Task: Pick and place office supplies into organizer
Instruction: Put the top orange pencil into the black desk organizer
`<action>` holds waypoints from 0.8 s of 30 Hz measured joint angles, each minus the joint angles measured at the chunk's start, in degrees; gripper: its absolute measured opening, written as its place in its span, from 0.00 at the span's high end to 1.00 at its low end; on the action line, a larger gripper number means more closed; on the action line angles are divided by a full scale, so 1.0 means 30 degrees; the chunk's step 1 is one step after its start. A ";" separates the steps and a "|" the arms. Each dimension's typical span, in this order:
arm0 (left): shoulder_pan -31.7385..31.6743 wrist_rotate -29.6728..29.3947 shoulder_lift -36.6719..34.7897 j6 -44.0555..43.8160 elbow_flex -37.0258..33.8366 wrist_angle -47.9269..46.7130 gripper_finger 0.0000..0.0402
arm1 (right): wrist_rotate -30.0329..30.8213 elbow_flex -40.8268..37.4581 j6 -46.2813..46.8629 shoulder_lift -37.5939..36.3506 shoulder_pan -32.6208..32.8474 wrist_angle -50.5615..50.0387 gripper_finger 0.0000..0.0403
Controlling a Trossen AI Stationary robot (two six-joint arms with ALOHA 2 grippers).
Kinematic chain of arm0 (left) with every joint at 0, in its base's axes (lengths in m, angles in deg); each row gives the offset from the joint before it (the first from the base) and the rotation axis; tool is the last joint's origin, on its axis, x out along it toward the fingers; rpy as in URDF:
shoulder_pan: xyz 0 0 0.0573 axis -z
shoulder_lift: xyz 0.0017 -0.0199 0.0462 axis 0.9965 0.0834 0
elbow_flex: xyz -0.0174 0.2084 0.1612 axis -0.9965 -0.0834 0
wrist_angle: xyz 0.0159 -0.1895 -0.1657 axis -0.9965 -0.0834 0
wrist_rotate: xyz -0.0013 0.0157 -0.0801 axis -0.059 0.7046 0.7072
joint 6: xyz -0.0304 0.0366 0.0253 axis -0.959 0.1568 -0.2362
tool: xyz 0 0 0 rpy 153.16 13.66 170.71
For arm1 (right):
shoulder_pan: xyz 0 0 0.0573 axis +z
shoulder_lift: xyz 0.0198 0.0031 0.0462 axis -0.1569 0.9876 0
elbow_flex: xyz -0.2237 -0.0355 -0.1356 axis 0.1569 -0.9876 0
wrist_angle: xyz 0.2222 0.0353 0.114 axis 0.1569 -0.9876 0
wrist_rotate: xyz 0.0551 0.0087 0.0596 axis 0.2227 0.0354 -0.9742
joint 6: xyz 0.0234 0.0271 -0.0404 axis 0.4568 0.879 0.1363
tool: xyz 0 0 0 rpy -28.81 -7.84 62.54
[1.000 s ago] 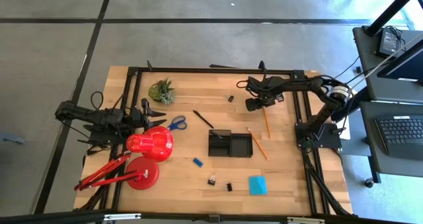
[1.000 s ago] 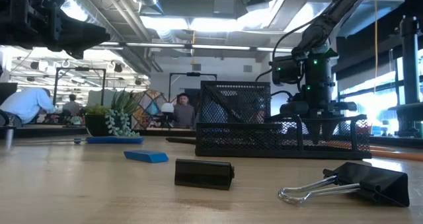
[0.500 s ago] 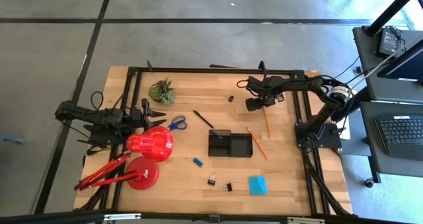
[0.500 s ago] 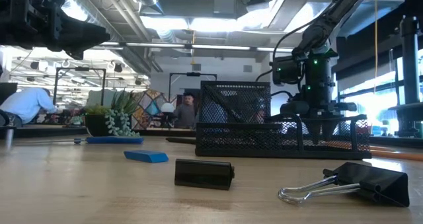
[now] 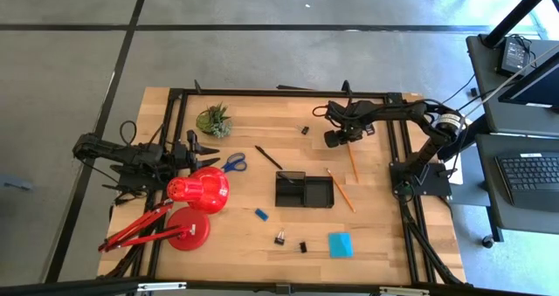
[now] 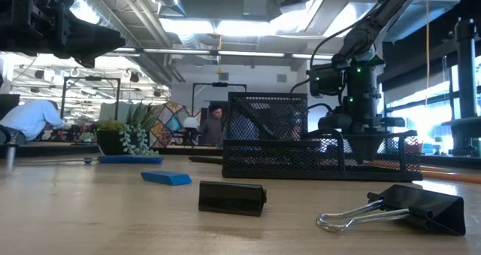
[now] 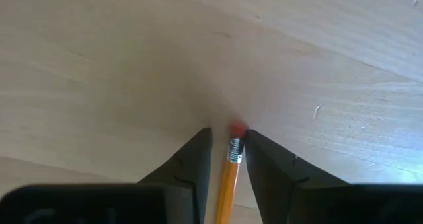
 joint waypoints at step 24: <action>0.0004 0.0000 0.0004 0.0000 -0.0007 0.0004 0.72 | 0.0528 0.0000 -0.1274 0.0004 0.0022 0.0128 0.89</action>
